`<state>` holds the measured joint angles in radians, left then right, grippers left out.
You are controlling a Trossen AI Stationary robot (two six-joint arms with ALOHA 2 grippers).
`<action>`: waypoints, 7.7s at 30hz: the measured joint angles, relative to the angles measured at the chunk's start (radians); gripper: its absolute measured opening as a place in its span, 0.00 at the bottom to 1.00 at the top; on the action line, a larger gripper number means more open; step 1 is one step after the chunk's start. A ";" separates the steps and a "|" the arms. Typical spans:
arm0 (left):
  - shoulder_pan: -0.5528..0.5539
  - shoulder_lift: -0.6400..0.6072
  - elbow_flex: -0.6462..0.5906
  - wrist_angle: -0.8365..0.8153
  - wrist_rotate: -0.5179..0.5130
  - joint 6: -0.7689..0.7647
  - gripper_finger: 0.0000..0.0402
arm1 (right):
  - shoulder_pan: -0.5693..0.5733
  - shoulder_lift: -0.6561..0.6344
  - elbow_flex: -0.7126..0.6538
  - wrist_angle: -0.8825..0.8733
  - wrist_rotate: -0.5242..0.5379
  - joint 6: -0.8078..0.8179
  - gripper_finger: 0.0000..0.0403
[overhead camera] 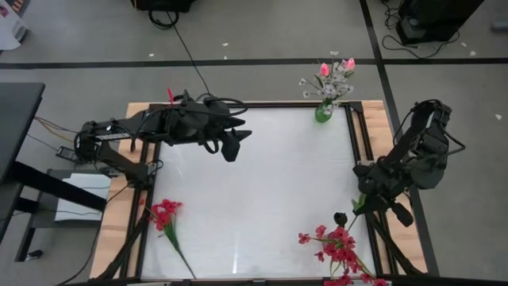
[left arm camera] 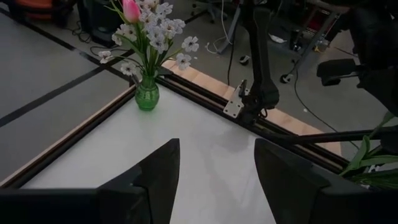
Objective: Sort flowers into vase by color
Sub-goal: Put the black flower into the red vase, then put the red flower into the red vase
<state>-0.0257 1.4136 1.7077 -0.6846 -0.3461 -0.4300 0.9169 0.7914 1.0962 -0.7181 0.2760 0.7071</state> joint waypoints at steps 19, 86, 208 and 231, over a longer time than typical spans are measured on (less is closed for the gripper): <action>0.000 0.000 0.000 0.000 0.000 -0.020 0.53 | 0.000 0.057 0.000 0.002 0.014 -0.008 0.04; 0.064 0.000 0.000 -0.183 0.000 0.028 0.53 | 0.017 0.089 0.000 -0.163 -0.414 0.152 0.55; -0.455 0.240 -0.406 -0.067 -0.095 -1.037 0.04 | -0.306 -0.111 0.000 0.046 0.136 0.207 0.54; 0.015 0.241 -0.165 0.655 0.170 -0.002 0.04 | -0.309 -0.079 0.000 0.142 0.454 -0.207 0.54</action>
<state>-0.0111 1.6549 1.5429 -0.0298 -0.1762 -0.4324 0.6078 0.7121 1.0962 -0.5763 0.7302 0.4999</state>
